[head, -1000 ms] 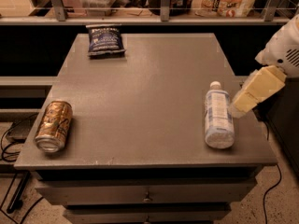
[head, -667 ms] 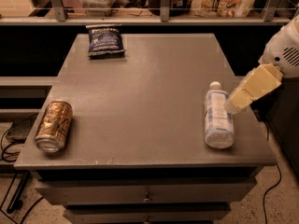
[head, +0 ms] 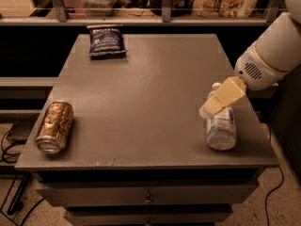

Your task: Move blue plastic bottle near orange can

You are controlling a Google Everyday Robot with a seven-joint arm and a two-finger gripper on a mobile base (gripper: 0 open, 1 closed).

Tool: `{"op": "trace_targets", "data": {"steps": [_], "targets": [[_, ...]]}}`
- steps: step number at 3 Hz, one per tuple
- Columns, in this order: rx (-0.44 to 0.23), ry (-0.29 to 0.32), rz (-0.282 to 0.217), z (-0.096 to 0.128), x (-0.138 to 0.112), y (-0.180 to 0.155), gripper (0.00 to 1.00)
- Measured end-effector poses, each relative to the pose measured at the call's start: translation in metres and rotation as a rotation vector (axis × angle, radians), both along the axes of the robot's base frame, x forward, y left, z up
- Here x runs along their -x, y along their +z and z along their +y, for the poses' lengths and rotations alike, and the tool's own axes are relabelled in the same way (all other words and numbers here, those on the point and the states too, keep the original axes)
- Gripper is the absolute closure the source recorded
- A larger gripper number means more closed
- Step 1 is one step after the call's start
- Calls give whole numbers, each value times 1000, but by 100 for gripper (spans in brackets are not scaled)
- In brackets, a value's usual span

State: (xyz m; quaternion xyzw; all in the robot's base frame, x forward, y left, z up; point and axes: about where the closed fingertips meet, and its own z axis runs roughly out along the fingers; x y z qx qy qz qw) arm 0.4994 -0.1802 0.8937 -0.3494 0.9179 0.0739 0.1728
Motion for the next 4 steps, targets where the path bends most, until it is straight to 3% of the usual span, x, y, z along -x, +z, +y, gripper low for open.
{"op": "trace_targets", "data": {"steps": [1, 2, 3, 4], "targets": [[-19, -91, 69, 20, -8, -39, 0], [-19, -150, 129, 32, -9, -67, 18], [-28, -154, 99, 49, -10, -47, 49], [-43, -74, 23, 71, -11, -10, 72]]}}
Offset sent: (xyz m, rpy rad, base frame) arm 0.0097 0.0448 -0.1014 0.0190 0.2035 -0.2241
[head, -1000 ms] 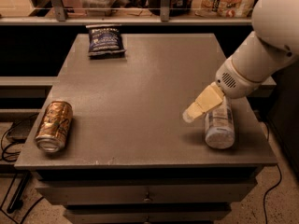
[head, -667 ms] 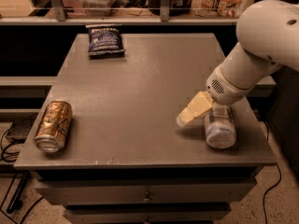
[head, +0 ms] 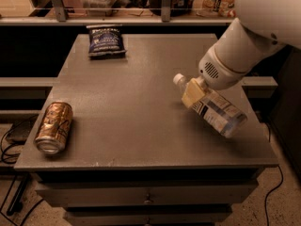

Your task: Move blue plastic bottle near orange can

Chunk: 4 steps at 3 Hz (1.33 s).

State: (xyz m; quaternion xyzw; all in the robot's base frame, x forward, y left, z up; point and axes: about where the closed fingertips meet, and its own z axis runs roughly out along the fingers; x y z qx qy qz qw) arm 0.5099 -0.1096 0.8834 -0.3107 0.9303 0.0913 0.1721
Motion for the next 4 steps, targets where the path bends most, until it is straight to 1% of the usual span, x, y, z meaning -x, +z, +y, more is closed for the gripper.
{"op": "trace_targets", "data": {"steps": [1, 2, 3, 4], "targets": [[-52, 163, -83, 48, -1, 40, 95], [-45, 176, -92, 47, 0, 41, 100], [-69, 201, -71, 61, 2, 39, 100], [-108, 337, -74, 126, 17, 46, 100]]}}
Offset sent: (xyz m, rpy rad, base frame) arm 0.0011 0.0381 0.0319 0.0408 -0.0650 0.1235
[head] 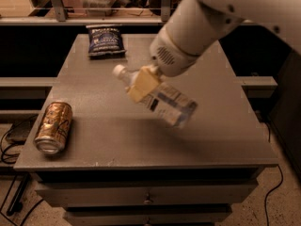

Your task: Move blue plastic bottle near orange can

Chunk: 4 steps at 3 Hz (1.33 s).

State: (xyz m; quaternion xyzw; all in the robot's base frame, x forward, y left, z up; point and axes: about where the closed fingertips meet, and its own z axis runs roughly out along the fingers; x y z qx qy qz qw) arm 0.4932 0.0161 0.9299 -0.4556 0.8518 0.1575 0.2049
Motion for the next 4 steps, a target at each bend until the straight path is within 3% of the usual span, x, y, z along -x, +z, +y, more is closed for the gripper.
{"op": "trace_targets", "data": {"steps": [1, 2, 3, 4], "targets": [[3, 116, -11, 54, 12, -1, 100], [3, 191, -16, 98, 17, -9, 83], [11, 183, -10, 118, 9, -24, 59], [23, 120, 20, 116, -8, -46, 36]]}}
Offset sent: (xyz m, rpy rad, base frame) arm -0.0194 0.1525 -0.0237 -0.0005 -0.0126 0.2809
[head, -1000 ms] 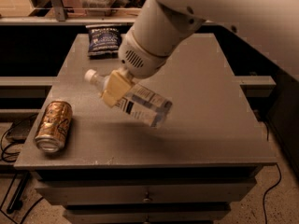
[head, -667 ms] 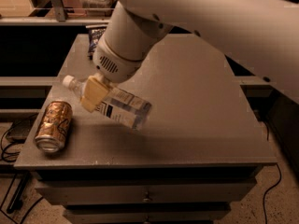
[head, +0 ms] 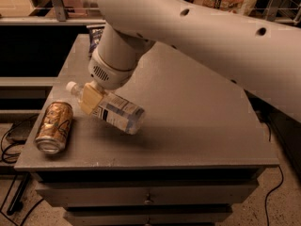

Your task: Move blue plastic bottle near orange can

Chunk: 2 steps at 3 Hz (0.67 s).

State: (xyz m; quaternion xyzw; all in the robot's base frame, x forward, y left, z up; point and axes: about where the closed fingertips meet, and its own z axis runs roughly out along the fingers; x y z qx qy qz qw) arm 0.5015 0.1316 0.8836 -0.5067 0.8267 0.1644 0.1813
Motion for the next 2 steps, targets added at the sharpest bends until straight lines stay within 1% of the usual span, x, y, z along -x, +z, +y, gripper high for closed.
{"op": "trace_targets", "data": {"steps": [1, 2], "targets": [[11, -64, 36, -8, -14, -22, 13], [-24, -80, 86, -12, -20, -32, 0]]}}
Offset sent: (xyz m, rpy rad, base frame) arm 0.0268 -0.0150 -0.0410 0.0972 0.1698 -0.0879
